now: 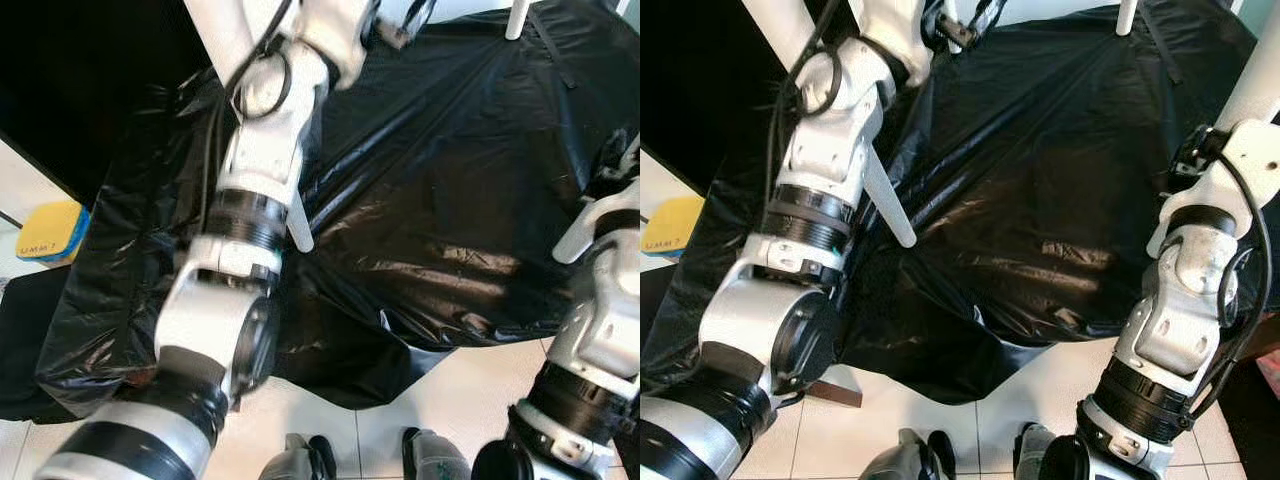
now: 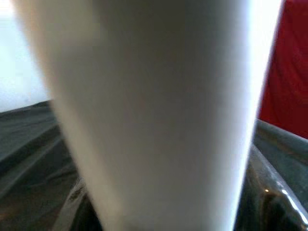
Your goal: Building children table
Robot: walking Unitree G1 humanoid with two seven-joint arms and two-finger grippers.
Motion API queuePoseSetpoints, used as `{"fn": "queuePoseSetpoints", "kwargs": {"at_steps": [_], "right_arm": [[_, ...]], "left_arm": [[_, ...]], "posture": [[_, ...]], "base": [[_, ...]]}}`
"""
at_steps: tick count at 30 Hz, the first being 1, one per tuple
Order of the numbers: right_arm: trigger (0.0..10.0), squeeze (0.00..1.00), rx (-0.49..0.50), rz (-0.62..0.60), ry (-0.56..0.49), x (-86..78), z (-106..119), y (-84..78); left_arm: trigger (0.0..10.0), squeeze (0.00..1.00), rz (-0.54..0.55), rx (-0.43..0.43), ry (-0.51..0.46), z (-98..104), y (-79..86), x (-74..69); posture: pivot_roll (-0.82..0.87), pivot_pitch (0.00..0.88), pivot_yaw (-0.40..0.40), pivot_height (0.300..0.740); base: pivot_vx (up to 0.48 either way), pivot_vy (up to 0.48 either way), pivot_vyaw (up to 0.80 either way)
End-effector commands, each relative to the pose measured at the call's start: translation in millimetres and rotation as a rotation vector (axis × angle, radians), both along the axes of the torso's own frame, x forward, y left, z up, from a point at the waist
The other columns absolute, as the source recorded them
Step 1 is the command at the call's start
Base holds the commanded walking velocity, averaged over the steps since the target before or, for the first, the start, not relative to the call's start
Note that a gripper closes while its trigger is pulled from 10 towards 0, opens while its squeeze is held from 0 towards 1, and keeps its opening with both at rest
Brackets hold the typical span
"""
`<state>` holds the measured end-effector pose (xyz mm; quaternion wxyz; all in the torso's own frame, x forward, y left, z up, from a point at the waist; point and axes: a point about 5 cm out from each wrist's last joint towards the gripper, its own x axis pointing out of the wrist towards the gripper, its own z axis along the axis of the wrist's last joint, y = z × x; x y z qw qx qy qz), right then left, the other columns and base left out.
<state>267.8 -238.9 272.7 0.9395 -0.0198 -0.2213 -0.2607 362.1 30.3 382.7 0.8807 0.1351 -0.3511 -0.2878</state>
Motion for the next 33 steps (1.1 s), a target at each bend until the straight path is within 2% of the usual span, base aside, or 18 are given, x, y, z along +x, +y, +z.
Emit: {"fn": "queuePoseSetpoints", "kwargs": {"at_steps": [1, 4, 9, 12, 13, 14, 15, 18, 22, 23, 25, 28, 31, 33], "right_arm": [[10.0, 0.00, -0.025, 0.019, 0.009, 0.9, -3.9, 10.3], [10.0, 0.00, -0.030, 0.025, 0.046, 2.2, -15.8, 18.5], [10.0, 0.00, -0.085, -0.014, 0.066, -1.4, -34.7, 27.2], [10.0, 0.00, -0.075, -0.037, 0.067, -11.8, -45.1, 27.0], [10.0, 0.00, -0.072, -0.044, 0.067, -13.0, -46.2, 26.6], [10.0, 0.75, -0.053, -0.055, 0.063, -16.6, -48.7, 24.4], [10.0, 1.00, -0.054, -0.054, 0.061, -17.2, -49.3, 24.4], [10.0, 1.00, -0.069, -0.070, 0.025, -25.4, -52.2, 24.3], [10.0, 1.00, -0.031, -0.061, 0.060, -33.3, -66.0, 28.6], [10.0, 0.00, -0.027, -0.030, 0.071, -35.0, -69.8, 32.8], [10.0, 0.00, -0.008, 0.059, 0.068, -34.5, -74.0, 40.4], [10.0, 0.00, -0.041, 0.213, 0.074, -35.4, -78.0, 52.5], [10.0, 0.00, -0.060, 0.228, 0.078, -43.7, -81.2, 50.0], [10.0, 0.00, -0.078, 0.186, 0.083, -50.3, -83.2, 45.3]], "left_arm": [[10.0, 0.00, 0.033, -0.048, 0.031, -9.8, 2.4, -0.4], [10.0, 0.00, -0.044, -0.003, 0.114, -39.5, 9.2, -6.8], [10.0, 0.00, -0.191, 0.078, 0.244, -99.9, 27.4, -36.5], [10.0, 0.00, -0.205, 0.050, 0.294, -112.4, 48.7, -48.7], [10.0, 0.00, -0.203, 0.051, 0.296, -113.0, 51.0, -50.6], [10.0, 0.00, -0.197, 0.054, 0.300, -114.7, 56.4, -54.2], [10.0, 0.00, -0.197, 0.053, 0.309, -115.3, 58.7, -56.0], [10.0, 0.00, -0.192, 0.064, 0.352, -120.5, 73.1, -65.1], [10.0, 0.00, -0.233, 0.120, 0.399, -126.8, 89.9, -78.4], [10.0, 0.00, -0.266, 0.134, 0.422, -130.4, 93.2, -84.5], [10.0, 0.00, -0.320, 0.153, 0.462, -134.1, 93.8, -94.0], [10.0, 0.00, -0.335, 0.154, 0.499, -139.5, 97.9, -98.1], [10.0, 0.00, -0.333, 0.128, 0.549, -143.0, 107.6, -103.3], [10.0, 0.00, -0.313, 0.119, 0.560, -143.7, 113.6, -106.8]], "posture": [[-0.15, 0.189, 0.130, 0.740], [-0.12, 0.202, 0.112, 0.740], [-0.07, 0.216, 0.092, 0.740], [-0.05, 0.223, 0.089, 0.740], [-0.05, 0.224, 0.089, 0.740], [-0.05, 0.227, 0.093, 0.740], [-0.04, 0.230, 0.097, 0.740], [-0.04, 0.239, 0.111, 0.740], [-0.03, 0.243, 0.119, 0.740], [-0.03, 0.244, 0.122, 0.740], [-0.02, 0.246, 0.125, 0.740], [-0.02, 0.248, 0.128, 0.740], [-0.02, 0.249, 0.130, 0.740], [-0.02, 0.250, 0.132, 0.740]], "base": [[0.000, 0.000, 0.00], [0.000, 0.000, 0.00], [0.000, 0.000, 0.00], [0.000, 0.000, 0.00], [0.000, 0.000, 0.00], [0.000, 0.000, 0.00], [0.000, 0.000, 0.00], [0.000, 0.000, 0.00], [0.000, 0.000, 0.00], [0.000, 0.000, 0.00], [0.000, 0.000, 0.00], [0.000, 0.000, 0.00], [0.000, 0.000, 0.00], [0.000, 0.000, 0.00]]}}
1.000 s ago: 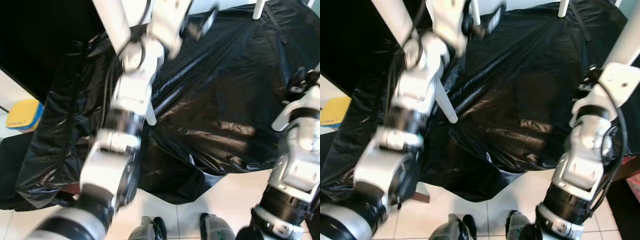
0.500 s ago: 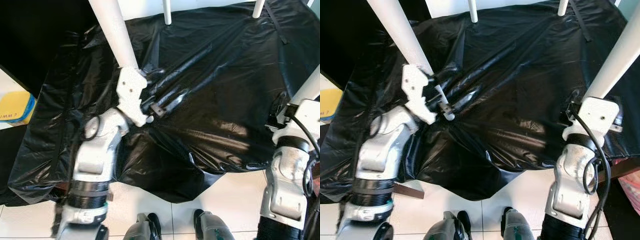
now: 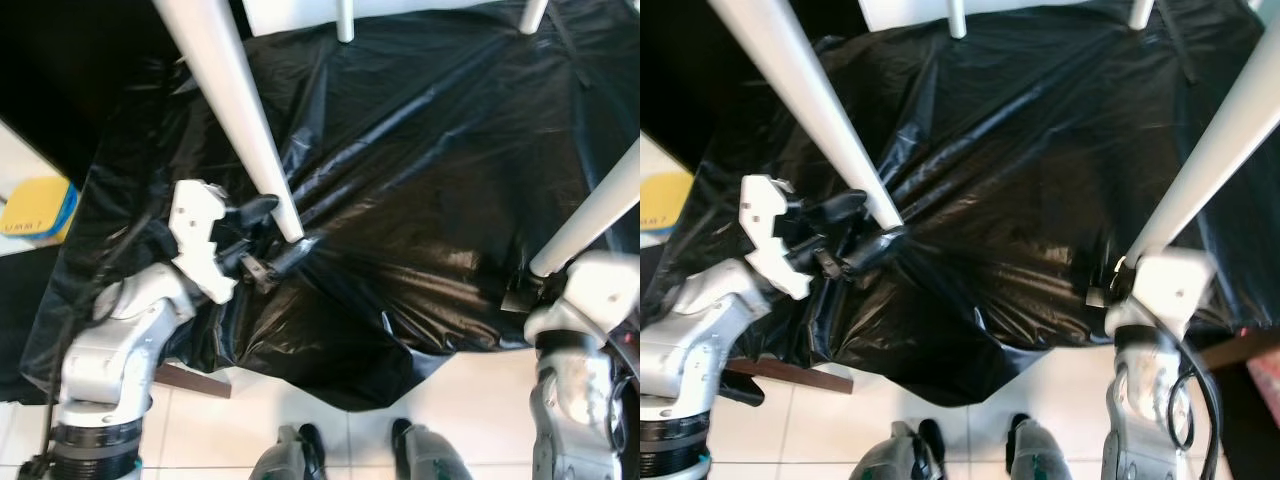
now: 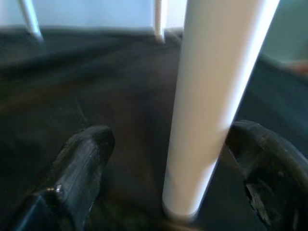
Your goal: Building children table
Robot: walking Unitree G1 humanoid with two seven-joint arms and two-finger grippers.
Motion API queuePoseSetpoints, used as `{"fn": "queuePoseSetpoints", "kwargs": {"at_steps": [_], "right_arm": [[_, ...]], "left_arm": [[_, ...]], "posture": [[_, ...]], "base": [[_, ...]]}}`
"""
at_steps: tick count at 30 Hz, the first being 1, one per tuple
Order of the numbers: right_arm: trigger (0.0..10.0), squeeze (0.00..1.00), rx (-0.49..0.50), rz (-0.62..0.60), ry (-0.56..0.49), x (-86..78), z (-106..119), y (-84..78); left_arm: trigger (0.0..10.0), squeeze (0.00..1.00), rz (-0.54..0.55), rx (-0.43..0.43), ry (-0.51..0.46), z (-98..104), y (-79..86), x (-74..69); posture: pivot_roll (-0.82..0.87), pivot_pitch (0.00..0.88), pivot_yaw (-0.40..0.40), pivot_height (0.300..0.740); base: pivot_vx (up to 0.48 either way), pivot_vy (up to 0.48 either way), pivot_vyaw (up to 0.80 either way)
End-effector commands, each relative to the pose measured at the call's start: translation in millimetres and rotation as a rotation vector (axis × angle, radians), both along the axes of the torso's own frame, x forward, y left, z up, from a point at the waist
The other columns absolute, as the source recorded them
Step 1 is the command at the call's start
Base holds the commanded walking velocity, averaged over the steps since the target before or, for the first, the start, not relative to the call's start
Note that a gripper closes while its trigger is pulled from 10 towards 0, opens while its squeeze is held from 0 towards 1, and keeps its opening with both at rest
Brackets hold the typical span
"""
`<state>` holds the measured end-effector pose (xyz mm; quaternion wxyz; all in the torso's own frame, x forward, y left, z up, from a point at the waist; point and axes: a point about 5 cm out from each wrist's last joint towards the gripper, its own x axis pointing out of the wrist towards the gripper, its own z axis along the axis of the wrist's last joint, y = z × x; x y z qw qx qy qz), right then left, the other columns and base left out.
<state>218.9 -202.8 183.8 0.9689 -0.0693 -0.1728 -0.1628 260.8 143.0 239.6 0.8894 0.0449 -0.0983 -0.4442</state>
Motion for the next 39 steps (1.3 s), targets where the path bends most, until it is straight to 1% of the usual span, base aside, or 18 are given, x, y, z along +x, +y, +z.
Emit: {"fn": "queuePoseSetpoints", "kwargs": {"at_steps": [1, 3, 5, 10, 11, 14, 15, 16, 17, 19, 20, 22, 24, 29, 31, 33, 34, 39], "right_arm": [[10.0, 0.00, 0.036, -0.007, -0.047, -4.0, 5.0, 8.0], [10.0, 0.00, 0.054, -0.036, -0.033, -13.8, 0.1, 8.1], [10.0, 0.00, 0.051, -0.010, -0.012, -18.3, -5.8, 13.1], [10.0, 0.00, 0.027, 0.177, 0.031, -16.3, -16.0, 25.3], [10.0, 0.00, 0.027, 0.244, 0.047, -13.6, -18.6, 28.8], [10.0, 0.00, -0.007, 0.342, 0.048, -2.9, -16.9, 29.9], [10.0, 0.00, -0.011, 0.387, 0.043, 6.3, -14.4, 29.4], [10.0, 0.00, -0.009, 0.403, 0.041, 10.2, -13.3, 28.9], [10.0, 0.00, -0.005, 0.428, 0.039, 22.1, -10.5, 27.3], [10.0, 0.00, -0.010, 0.460, 0.035, 37.1, -8.5, 25.5], [10.0, 0.00, -0.010, 0.460, 0.035, 37.1, -8.5, 25.5], [10.0, 0.00, -0.016, 0.493, 0.036, 48.0, -7.7, 25.2], [10.0, 0.00, -0.002, 0.505, 0.027, 62.6, -7.9, 23.5], [10.0, 0.00, -0.004, 0.540, 0.028, 65.6, -10.4, 25.4], [10.0, 0.00, 0.019, 0.563, 0.014, 64.2, -10.6, 26.5], [10.0, 0.00, 0.033, 0.605, 0.002, 60.4, -10.0, 29.4], [10.0, 0.00, 0.027, 0.683, 0.017, 52.2, -12.6, 32.4], [10.0, 0.00, 0.007, 0.822, 0.076, 40.2, -19.5, 31.9]], "left_arm": [[10.0, 0.00, -0.043, 0.014, 0.006, -0.9, 2.8, -6.7], [10.0, 0.00, 0.000, 0.012, 0.006, -2.4, 10.4, -9.8], [10.0, 0.00, 0.041, -0.008, 0.009, -3.2, 17.2, -12.0], [10.0, 0.00, 0.108, -0.005, 0.029, -11.7, 30.9, -17.0], [10.0, 0.00, 0.133, -0.001, 0.032, -15.9, 34.0, -17.4], [10.0, 0.00, 0.211, -0.024, 0.038, -24.5, 39.4, -17.2], [10.0, 0.00, 0.272, -0.052, 0.031, -25.2, 44.2, -14.0], [10.0, 0.00, 0.295, -0.062, 0.021, -24.8, 46.0, -12.7], [10.0, 0.00, 0.330, -0.094, 0.033, -25.4, 48.3, -8.1], [10.0, 0.00, 0.390, -0.107, 0.016, -26.3, 49.9, -3.4], [10.0, 0.00, 0.390, -0.107, 0.016, -26.3, 49.9, -3.4], [10.0, 0.00, 0.437, -0.121, 0.019, -30.6, 49.9, 0.7], [10.0, 0.00, 0.542, -0.133, 0.015, -37.7, 50.0, 5.6], [10.0, 0.00, 0.618, -0.124, 0.046, -49.9, 54.5, 5.3], [10.0, 0.00, 0.606, -0.129, 0.056, -53.2, 54.7, 2.5], [10.0, 0.00, 0.523, -0.135, 0.075, -56.1, 50.8, -5.3], [10.0, 0.00, 0.375, -0.095, 0.108, -60.5, 42.9, -20.0], [10.0, 0.00, 0.246, -0.035, 0.194, -71.3, 44.9, -37.7]], "posture": [[-0.01, 0.250, 0.132, 0.740], [-0.01, 0.253, 0.136, 0.740], [-0.01, 0.252, 0.138, 0.740], [-0.02, 0.238, 0.123, 0.740], [-0.02, 0.237, 0.116, 0.740], [-0.01, 0.220, 0.078, 0.740], [-0.01, 0.215, 0.057, 0.740], [-0.01, 0.215, 0.057, 0.740], [0.00, 0.211, 0.043, 0.740], [0.00, 0.202, 0.014, 0.740], [0.00, 0.202, 0.014, 0.740], [0.01, 0.193, -0.006, 0.740], [0.02, 0.176, -0.025, 0.740], [0.03, 0.153, -0.034, 0.740], [0.02, 0.137, -0.028, 0.740], [0.02, 0.133, -0.028, 0.740], [0.02, 0.135, -0.025, 0.740], [0.01, 0.138, -0.017, 0.740]], "base": [[0.000, 0.000, 0.00], [0.000, 0.000, 0.00], [0.000, 0.000, 0.00], [0.000, 0.000, 0.00], [0.000, 0.000, 0.00], [0.000, 0.000, 0.00], [0.000, 0.000, 0.00], [0.000, 0.000, 0.00], [0.000, 0.000, 0.00], [0.000, 0.000, 0.00], [0.000, 0.000, 0.00], [0.000, 0.000, 0.00], [0.000, 0.000, 0.00], [0.000, 0.000, 0.00], [0.000, 0.000, 0.00], [0.000, 0.000, 0.00], [0.000, 0.000, 0.00], [0.000, 0.000, 0.00]]}}
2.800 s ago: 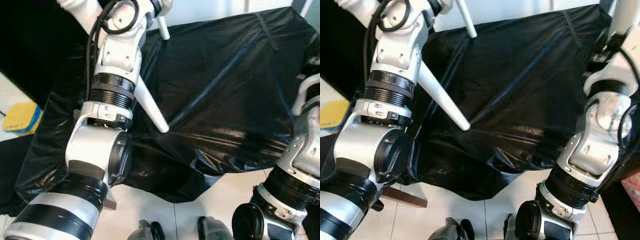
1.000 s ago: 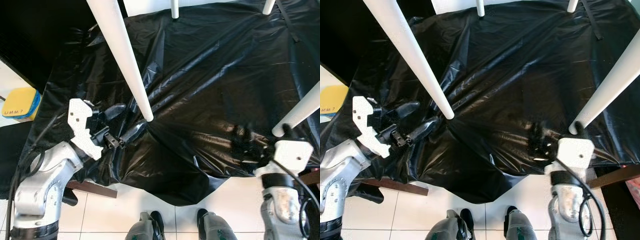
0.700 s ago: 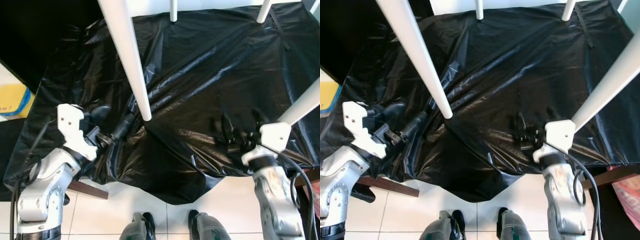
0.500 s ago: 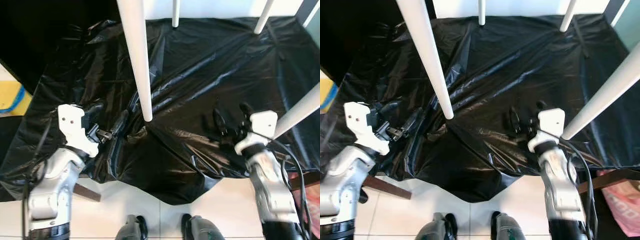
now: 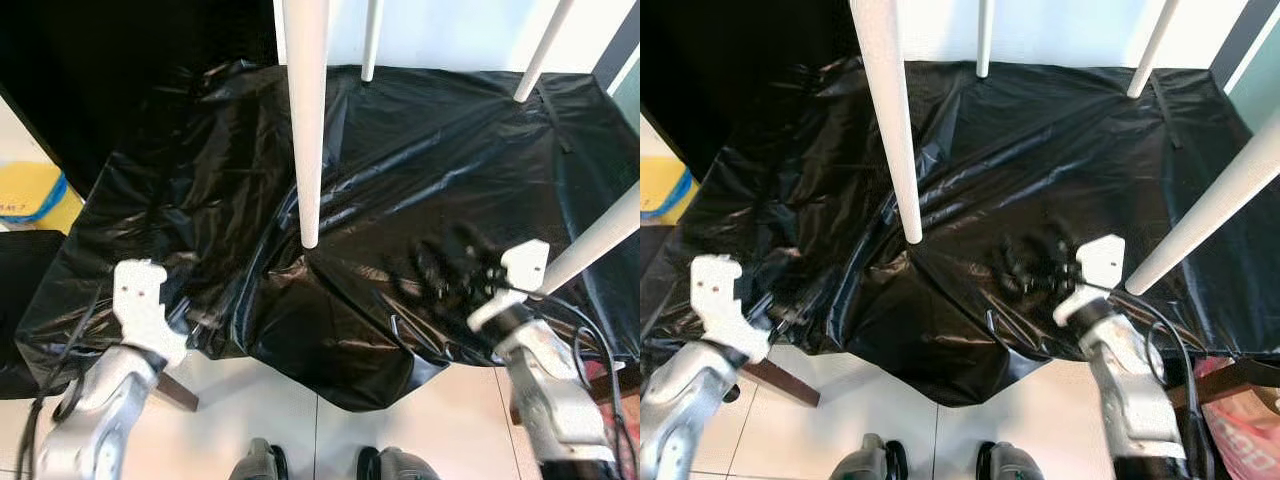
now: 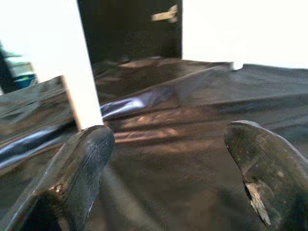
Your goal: Building children table
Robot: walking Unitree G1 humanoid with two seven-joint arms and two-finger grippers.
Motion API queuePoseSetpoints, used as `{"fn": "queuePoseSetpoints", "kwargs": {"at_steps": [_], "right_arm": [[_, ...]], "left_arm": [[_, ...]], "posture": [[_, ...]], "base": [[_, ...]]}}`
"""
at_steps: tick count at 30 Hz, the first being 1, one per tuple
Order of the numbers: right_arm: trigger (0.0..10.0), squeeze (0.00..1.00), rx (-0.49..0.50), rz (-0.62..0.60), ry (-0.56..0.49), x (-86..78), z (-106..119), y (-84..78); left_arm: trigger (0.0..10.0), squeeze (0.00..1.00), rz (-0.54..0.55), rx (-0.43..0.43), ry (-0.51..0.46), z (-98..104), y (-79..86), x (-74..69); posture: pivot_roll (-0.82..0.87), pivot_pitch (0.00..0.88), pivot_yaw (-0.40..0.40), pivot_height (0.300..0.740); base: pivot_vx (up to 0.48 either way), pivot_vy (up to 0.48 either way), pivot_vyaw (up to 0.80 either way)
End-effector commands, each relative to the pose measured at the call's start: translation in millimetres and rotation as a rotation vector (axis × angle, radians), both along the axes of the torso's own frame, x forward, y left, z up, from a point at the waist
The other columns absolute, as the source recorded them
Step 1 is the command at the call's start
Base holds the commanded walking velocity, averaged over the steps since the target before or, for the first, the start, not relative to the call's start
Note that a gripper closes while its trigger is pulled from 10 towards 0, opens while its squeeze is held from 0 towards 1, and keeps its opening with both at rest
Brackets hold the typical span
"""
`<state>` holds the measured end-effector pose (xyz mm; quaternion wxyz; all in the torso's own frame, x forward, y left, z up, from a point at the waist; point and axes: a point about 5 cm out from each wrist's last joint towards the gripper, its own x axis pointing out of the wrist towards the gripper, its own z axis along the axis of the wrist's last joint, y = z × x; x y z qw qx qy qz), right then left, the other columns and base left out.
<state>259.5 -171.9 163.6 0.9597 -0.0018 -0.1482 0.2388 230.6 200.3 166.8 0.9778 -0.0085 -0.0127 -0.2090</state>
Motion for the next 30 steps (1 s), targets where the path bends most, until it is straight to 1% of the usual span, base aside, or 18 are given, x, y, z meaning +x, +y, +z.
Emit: {"fn": "queuePoseSetpoints", "kwargs": {"at_steps": [1, 2, 4, 5, 7, 8, 11, 12, 14, 15, 17, 20, 21, 23, 24, 27, 29, 30], "right_arm": [[10.0, 0.00, 0.006, 0.043, 0.014, -3.0, -0.4, 2.3], [10.0, 0.00, -0.003, 0.061, 0.018, -4.6, -0.9, 2.7], [10.0, 0.00, -0.001, 0.127, 0.049, -8.7, -2.2, 3.3], [10.0, 0.00, -0.001, 0.127, 0.049, -8.7, -2.2, 3.3], [10.0, 0.00, -0.036, 0.255, 0.081, -17.0, -4.1, 7.7], [10.0, 0.00, -0.055, 0.301, 0.091, -20.1, -5.2, 9.5], [10.0, 0.00, -0.087, 0.409, 0.130, -26.3, -8.6, 13.1], [10.0, 0.00, -0.087, 0.409, 0.130, -26.3, -8.6, 13.1], [10.0, 0.00, -0.122, 0.495, 0.162, -31.3, -14.1, 17.3], [10.0, 0.00, -0.164, 0.596, 0.203, -37.3, -19.8, 20.2], [10.0, 0.00, -0.175, 0.633, 0.225, -38.7, -22.5, 19.9], [10.0, 0.00, -0.108, 0.543, 0.235, -35.4, -24.7, 15.8], [10.0, 0.00, -0.065, 0.428, 0.205, -30.3, -23.7, 13.7], [10.0, 0.00, -0.010, 0.288, 0.160, -22.7, -18.1, 11.4], [10.0, 0.00, 0.045, 0.158, 0.121, -15.5, -11.3, 9.0], [10.0, 0.00, 0.128, -0.012, 0.092, -7.2, -5.6, 8.2], [10.0, 0.00, 0.149, -0.078, 0.087, -4.3, -3.9, 11.5], [10.0, 0.00, 0.160, -0.159, 0.092, 0.6, -3.7, 15.2]], "left_arm": [[10.0, 0.00, -0.271, -0.002, 0.003, 2.1, -11.8, -9.8], [10.0, 0.00, -0.291, -0.009, 0.009, 2.4, -12.1, -12.4], [10.0, 0.00, -0.387, -0.036, 0.055, 0.7, -13.6, -26.8], [10.0, 0.00, -0.387, -0.036, 0.055, 0.7, -13.6, -26.8], [10.0, 0.00, -0.503, -0.039, 0.114, -3.3, -17.4, -42.8], [10.0, 0.00, -0.536, -0.031, 0.123, -4.0, -19.7, -45.9], [10.0, 0.00, -0.597, -0.029, 0.139, -4.6, -27.4, -50.2], [10.0, 0.00, -0.597, -0.029, 0.139, -4.6, -27.4, -50.2], [10.0, 0.00, -0.647, -0.011, 0.155, -9.7, -36.1, -50.2], [10.0, 0.00, -0.702, 0.016, 0.174, -15.5, -42.4, -49.8], [10.0, 0.00, -0.712, 0.026, 0.173, -17.9, -43.8, -47.7], [10.0, 0.00, -0.593, 0.001, 0.141, -19.0, -40.7, -42.0], [10.0, 0.00, -0.476, -0.028, 0.104, -18.6, -38.3, -36.0], [10.0, 0.00, -0.360, -0.064, 0.049, -15.3, -38.8, -30.7], [10.0, 0.00, -0.229, -0.091, -0.017, -10.5, -37.6, -24.6], [10.0, 0.00, -0.040, -0.117, -0.087, -2.1, -33.3, -12.8], [10.0, 0.00, 0.029, -0.107, -0.112, 1.9, -33.5, -7.9], [10.0, 0.00, 0.080, -0.111, -0.106, 1.0, -30.5, -2.5]], "posture": [[0.01, 0.138, -0.016, 0.740], [0.01, 0.135, -0.014, 0.740], [0.01, 0.135, -0.011, 0.740], [0.01, 0.135, -0.011, 0.740], [0.01, 0.133, -0.013, 0.740], [0.01, 0.131, -0.014, 0.740], [0.01, 0.124, -0.016, 0.740], [0.01, 0.124, -0.016, 0.740], [0.02, 0.121, -0.018, 0.740], [0.01, 0.117, -0.009, 0.740], [0.01, 0.114, -0.007, 0.740], [0.02, 0.105, -0.005, 0.740], [0.02, 0.101, -0.006, 0.740], [0.02, 0.101, -0.007, 0.740], [0.02, 0.104, -0.009, 0.740], [0.02, 0.110, -0.011, 0.740], [0.02, 0.112, -0.011, 0.740], [0.01, 0.115, -0.003, 0.740]], "base": [[0.000, 0.000, 0.00], [0.000, 0.000, 0.00], [0.000, 0.000, 0.00], [0.000, 0.000, 0.00], [0.000, 0.000, 0.00], [0.000, 0.000, 0.00], [0.000, 0.000, 0.00], [0.000, 0.000, 0.00], [0.000, 0.000, 0.00], [0.000, 0.000, 0.00], [0.000, 0.000, 0.00], [0.000, 0.000, 0.00], [0.000, 0.000, 0.00], [0.000, 0.000, 0.00], [0.000, 0.000, 0.00], [0.000, 0.000, 0.00], [0.000, 0.000, 0.00], [0.000, 0.000, 0.00]]}}
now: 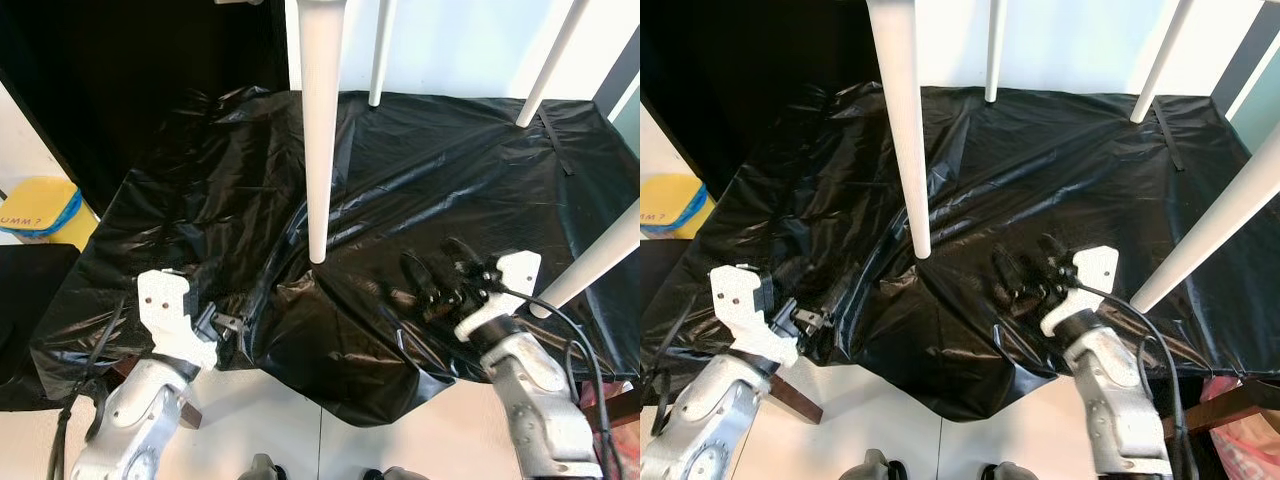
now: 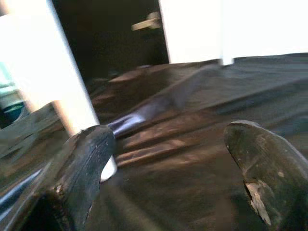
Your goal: Building children table
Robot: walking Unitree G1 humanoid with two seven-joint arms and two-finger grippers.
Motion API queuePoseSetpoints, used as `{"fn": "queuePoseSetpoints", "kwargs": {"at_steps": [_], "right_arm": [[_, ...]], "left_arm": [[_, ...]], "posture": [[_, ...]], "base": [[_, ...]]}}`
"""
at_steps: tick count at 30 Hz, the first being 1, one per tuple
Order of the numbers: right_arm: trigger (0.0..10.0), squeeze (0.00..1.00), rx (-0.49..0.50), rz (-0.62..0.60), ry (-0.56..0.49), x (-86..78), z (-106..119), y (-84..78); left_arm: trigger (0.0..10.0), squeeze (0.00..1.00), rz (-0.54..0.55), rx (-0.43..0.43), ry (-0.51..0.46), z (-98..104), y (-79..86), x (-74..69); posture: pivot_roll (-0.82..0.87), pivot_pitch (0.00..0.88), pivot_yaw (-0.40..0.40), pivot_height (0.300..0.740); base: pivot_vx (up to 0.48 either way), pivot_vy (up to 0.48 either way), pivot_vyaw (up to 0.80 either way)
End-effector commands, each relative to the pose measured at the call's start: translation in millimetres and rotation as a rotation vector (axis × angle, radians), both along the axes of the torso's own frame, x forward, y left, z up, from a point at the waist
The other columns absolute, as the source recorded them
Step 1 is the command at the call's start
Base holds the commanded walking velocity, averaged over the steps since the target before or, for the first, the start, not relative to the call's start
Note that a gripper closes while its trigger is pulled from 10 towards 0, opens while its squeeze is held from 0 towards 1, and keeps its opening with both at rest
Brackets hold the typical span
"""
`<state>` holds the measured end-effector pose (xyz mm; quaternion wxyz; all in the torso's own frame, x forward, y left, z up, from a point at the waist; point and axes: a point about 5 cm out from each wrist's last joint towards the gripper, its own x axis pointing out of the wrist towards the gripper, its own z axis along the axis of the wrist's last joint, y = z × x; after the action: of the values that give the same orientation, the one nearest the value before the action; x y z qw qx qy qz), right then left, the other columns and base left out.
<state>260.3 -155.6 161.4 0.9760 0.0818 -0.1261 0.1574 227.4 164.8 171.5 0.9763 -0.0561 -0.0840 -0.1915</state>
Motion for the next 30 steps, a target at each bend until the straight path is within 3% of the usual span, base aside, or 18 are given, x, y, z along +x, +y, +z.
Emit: {"fn": "queuePoseSetpoints", "kwargs": {"at_steps": [1, 2, 3, 4, 5, 7, 8, 10, 12, 16, 21, 24, 30], "right_arm": [[10.0, 0.00, -0.015, -0.052, 0.015, 2.4, -2.4, -0.1], [10.0, 0.00, -0.019, -0.072, 0.024, 4.4, -3.5, 0.7], [10.0, 0.00, -0.060, -0.127, 0.047, 8.7, -7.9, -2.4], [10.0, 0.00, -0.060, -0.127, 0.047, 8.7, -7.9, -2.4], [10.0, 0.00, -0.091, -0.174, 0.047, 10.5, -9.2, -8.3], [10.0, 0.00, -0.095, -0.190, 0.047, 11.0, -8.9, -11.0], [10.0, 0.00, -0.103, -0.224, 0.039, 11.9, -7.2, -14.7], [10.0, 0.00, -0.111, -0.277, 0.007, 12.9, -0.2, -17.5], [10.0, 0.00, -0.113, -0.308, -0.006, 12.8, 3.3, -20.3], [10.0, 0.00, -0.113, -0.321, -0.036, 15.5, 10.8, -20.7], [10.0, 0.00, -0.103, -0.330, -0.055, 16.0, 14.5, -18.7], [10.0, 0.00, -0.110, -0.330, -0.067, 15.0, 16.9, -16.7], [10.0, 0.00, -0.147, -0.378, 0.007, 9.9, -10.6, -23.2]], "left_arm": [[10.0, 0.00, 0.054, 0.028, 0.019, -5.6, 7.9, 2.6], [10.0, 0.00, 0.071, 0.051, 0.022, -7.8, 12.3, 4.6], [10.0, 0.00, 0.077, 0.176, 0.017, -13.2, 24.5, 10.3], [10.0, 0.00, 0.077, 0.176, 0.017, -13.2, 24.5, 10.3], [10.0, 0.00, 0.133, 0.244, 0.019, -13.9, 37.4, 20.9], [10.0, 0.00, 0.189, 0.240, 0.020, -10.7, 43.0, 28.6], [10.0, 0.00, 0.272, 0.136, 0.021, -0.6, 45.4, 43.3], [10.0, 0.00, 0.295, 0.054, 0.012, 9.4, 35.8, 50.8], [10.0, 0.00, 0.280, 0.029, 0.013, 13.4, 29.7, 52.5], [10.0, 0.00, 0.220, 0.034, -0.019, 18.0, 21.6, 53.2], [10.0, 0.00, 0.237, 0.044, -0.004, 19.3, 16.3, 56.5], [10.0, 0.00, 0.249, 0.063, -0.042, 24.5, 12.3, 56.1], [10.0, 0.00, 0.257, 0.032, -0.010, 1.3, 9.4, 54.8]], "posture": [[0.01, 0.115, -0.003, 0.740], [0.01, 0.114, 0.002, 0.740], [0.01, 0.107, 0.006, 0.740], [0.01, 0.107, 0.006, 0.740], [0.01, 0.101, 0.010, 0.740], [0.00, 0.099, 0.015, 0.740], [-0.01, 0.097, 0.015, 0.740], [-0.02, 0.104, 0.017, 0.740], [-0.02, 0.111, 0.013, 0.740], [-0.03, 0.133, 0.003, 0.740], [-0.02, 0.152, 0.003, 0.740], [-0.04, 0.160, 0.004, 0.740], [-0.06, 0.172, 0.009, 0.740]], "base": [[0.000, 0.000, 0.00], [0.000, 0.000, 0.00], [0.000, 0.000, 0.00], [0.000, 0.000, 0.00], [0.000, 0.000, 0.00], [0.000, 0.000, 0.00], [0.000, 0.000, 0.00], [0.000, 0.000, 0.00], [0.000, 0.000, 0.00], [0.000, 0.000, 0.00], [0.000, 0.000, 0.00], [0.000, 0.000, 0.00], [0.000, 0.000, 0.00]]}}
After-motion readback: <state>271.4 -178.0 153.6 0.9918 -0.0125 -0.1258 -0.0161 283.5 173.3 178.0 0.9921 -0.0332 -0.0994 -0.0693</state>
